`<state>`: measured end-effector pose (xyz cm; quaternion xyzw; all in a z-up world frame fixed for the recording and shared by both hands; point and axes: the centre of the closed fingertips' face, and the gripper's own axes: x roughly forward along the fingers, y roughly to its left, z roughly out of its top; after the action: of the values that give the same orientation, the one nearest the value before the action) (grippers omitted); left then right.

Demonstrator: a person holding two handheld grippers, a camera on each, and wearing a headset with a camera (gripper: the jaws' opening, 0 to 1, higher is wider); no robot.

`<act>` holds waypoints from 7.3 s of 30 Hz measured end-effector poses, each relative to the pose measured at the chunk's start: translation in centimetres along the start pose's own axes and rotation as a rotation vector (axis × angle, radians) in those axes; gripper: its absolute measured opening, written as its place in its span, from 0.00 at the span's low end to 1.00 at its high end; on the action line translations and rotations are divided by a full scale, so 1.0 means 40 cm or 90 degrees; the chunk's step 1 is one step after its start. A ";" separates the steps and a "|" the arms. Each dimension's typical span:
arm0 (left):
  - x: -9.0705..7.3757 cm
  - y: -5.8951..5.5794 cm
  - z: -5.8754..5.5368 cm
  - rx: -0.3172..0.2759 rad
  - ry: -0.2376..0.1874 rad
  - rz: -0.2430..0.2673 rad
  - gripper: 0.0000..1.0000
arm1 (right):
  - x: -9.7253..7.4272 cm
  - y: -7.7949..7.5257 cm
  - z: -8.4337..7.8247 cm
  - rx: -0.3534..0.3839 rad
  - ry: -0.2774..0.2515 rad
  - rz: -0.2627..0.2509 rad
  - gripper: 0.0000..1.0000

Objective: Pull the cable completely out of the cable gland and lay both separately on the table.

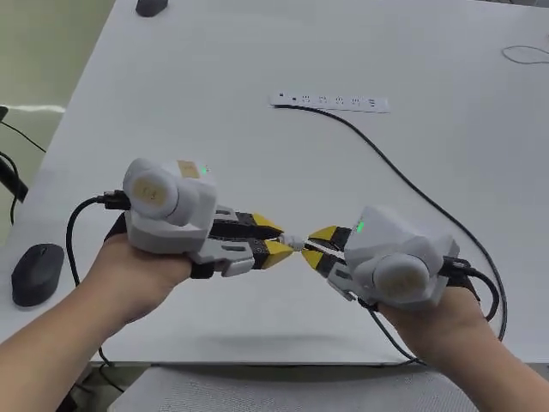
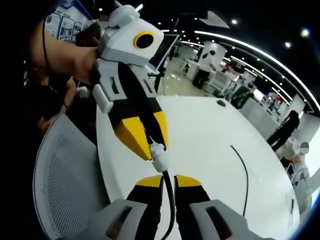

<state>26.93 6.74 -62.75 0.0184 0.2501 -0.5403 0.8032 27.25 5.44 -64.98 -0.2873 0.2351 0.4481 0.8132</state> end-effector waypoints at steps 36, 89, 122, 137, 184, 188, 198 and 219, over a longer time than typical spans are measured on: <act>-0.015 0.012 0.029 0.014 -0.023 0.015 0.15 | -0.028 -0.091 -0.124 0.304 0.005 -0.059 0.00; -0.026 0.023 0.040 0.003 -0.034 0.019 0.15 | -0.013 -0.091 -0.260 0.611 -0.009 -0.055 0.03; -0.033 0.003 0.027 -0.003 -0.019 0.018 0.14 | 0.024 0.011 0.025 0.021 -0.050 0.057 0.10; -0.019 -0.007 0.030 -0.002 -0.022 0.025 0.14 | 0.009 -0.004 0.012 0.053 -0.065 0.043 0.01; -0.079 0.024 -0.055 -0.026 -0.073 0.064 0.15 | 0.043 -0.034 -0.100 0.144 0.042 0.026 0.00; -0.094 0.042 -0.059 -0.019 -0.079 0.064 0.15 | 0.061 -0.045 -0.079 0.149 0.047 0.020 0.00; -0.114 0.070 -0.099 -0.009 -0.080 0.050 0.15 | 0.128 -0.073 -0.055 0.160 0.061 0.005 0.00; -0.126 0.121 -0.247 -0.024 -0.069 0.067 0.15 | 0.330 -0.042 0.042 0.092 0.063 0.068 0.00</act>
<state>25.95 16.04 -70.44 -0.0132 0.2150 -0.4924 0.8433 35.37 13.69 -71.78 -0.2365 0.3218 0.4583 0.7941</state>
